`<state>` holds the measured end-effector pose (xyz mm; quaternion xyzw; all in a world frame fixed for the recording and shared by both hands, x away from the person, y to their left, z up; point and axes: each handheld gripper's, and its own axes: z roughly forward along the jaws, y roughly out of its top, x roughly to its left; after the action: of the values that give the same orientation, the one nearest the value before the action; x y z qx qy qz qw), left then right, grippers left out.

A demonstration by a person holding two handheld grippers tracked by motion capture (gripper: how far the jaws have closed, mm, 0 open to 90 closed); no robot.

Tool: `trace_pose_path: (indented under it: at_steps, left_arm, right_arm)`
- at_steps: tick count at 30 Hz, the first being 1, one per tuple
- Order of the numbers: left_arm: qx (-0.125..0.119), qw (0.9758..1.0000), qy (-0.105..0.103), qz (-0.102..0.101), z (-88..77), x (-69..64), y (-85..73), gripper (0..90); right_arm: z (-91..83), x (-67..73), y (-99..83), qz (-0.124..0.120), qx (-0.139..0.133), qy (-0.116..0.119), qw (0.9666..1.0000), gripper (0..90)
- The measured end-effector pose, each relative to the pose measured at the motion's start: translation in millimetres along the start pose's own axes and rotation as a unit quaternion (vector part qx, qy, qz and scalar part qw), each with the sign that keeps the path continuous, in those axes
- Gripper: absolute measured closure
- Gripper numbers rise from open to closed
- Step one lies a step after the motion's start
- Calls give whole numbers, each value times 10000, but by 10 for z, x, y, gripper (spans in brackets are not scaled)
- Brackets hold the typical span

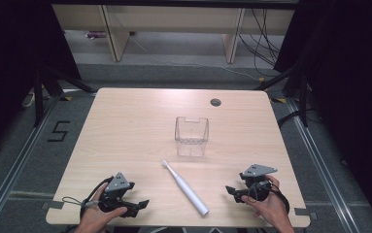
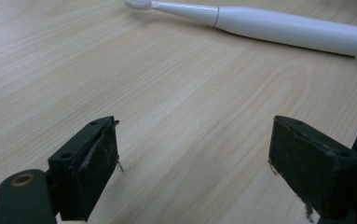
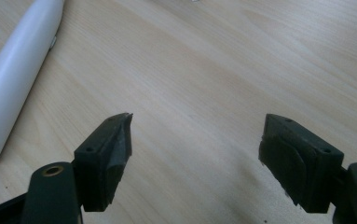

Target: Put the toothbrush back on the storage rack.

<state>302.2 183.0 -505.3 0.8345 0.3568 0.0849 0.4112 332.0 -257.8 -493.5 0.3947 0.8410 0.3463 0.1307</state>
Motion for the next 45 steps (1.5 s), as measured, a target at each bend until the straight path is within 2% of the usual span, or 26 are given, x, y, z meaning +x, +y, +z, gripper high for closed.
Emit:
trace_pose_path:
  at_steps: [1,4,5,7,9,10,11,12,15,17,18,20,21,22,24,26,29,34,35,36,37,40,42,43,44,45]
  left_arm:
    - [-7,10000,12,-15,0,-3,-1,149]
    - [-4,10000,9,-7,0,-2,-1,149]
    - [-13,10000,8,-3,1,-2,-1,149]
    - [3,10000,3,-4,0,-2,-1,149]
    - [-32,10000,11,-50,7,-8,-3,149]
    - [-30,10000,10,-49,7,-7,-3,149]
    - [-30,10000,10,-53,8,-7,-4,149]
    - [-30,10000,8,-52,9,-7,-4,149]
    - [-34,10000,10,-65,11,-9,-5,149]
    - [32,10000,61,-18,7,5,-3,149]
    - [37,10000,63,-13,6,6,-3,149]
    - [-15,10000,26,-75,14,-4,-5,149]
    - [29,10000,25,-26,9,3,-4,149]
    - [22,10000,30,-37,9,2,-4,149]
    - [-25,10000,22,-92,14,-4,-4,149]
    - [-20,10000,23,-78,13,-6,-3,149]
    - [14,10000,48,-28,6,2,-1,149]
    - [-41,10000,22,-72,9,-4,-2,149]
    - [-36,10000,19,-75,8,-6,-3,149]
    - [-39,10000,20,-73,9,-7,-4,149]
    - [-31,10000,28,-81,10,-7,-5,149]
    - [-80,9999,38,-145,16,-12,-6,149]
    - [-21,10000,74,-61,4,2,-3,149]
    - [-96,9998,39,-139,11,-9,-4,149]
    - [-28,10000,45,-73,3,2,-4,149]
    - [-25,10000,46,-76,4,2,-5,149]
  right_arm:
    - [-8,9,5,81,45,19,10000,253]
    - [2,-6,2,-79,-12,-38,10000,253]
    - [1,25,4,72,97,-9,9999,253]
    - [3,28,9,15,115,-6,9999,253]
    - [-6,45,22,116,201,37,9997,252]
    - [10,24,25,-54,129,32,9999,246]
    - [11,26,27,-44,155,40,9999,224]
    - [15,50,31,136,177,45,9997,199]
    - [13,30,53,-55,178,54,9998,184]
    - [9,76,76,181,140,94,9997,181]
    - [-1,51,101,-56,119,78,9999,189]
    - [2,75,133,-34,53,121,9999,204]
    - [-18,87,157,42,165,153,9997,211]
    - [-6,78,177,-128,104,147,9998,223]
    - [-5,111,214,-53,165,206,9996,240]
    - [18,128,241,-143,44,169,9997,245]
    - [6,183,298,-70,148,232,9996,261]
    - [30,260,412,-390,201,366,9984,294]
    - [45,298,432,-347,173,341,9987,296]
    - [38,319,467,-411,276,373,9981,299]
    - [53,324,492,-568,226,442,9971,305]
    - [78,419,586,-693,298,589,9954,329]
    - [109,481,633,-720,336,604,9950,330]
    - [102,513,656,-611,434,627,9952,334]
    - [146,536,674,-682,346,632,9951,335]
    - [142,548,695,-665,466,671,9944,335]
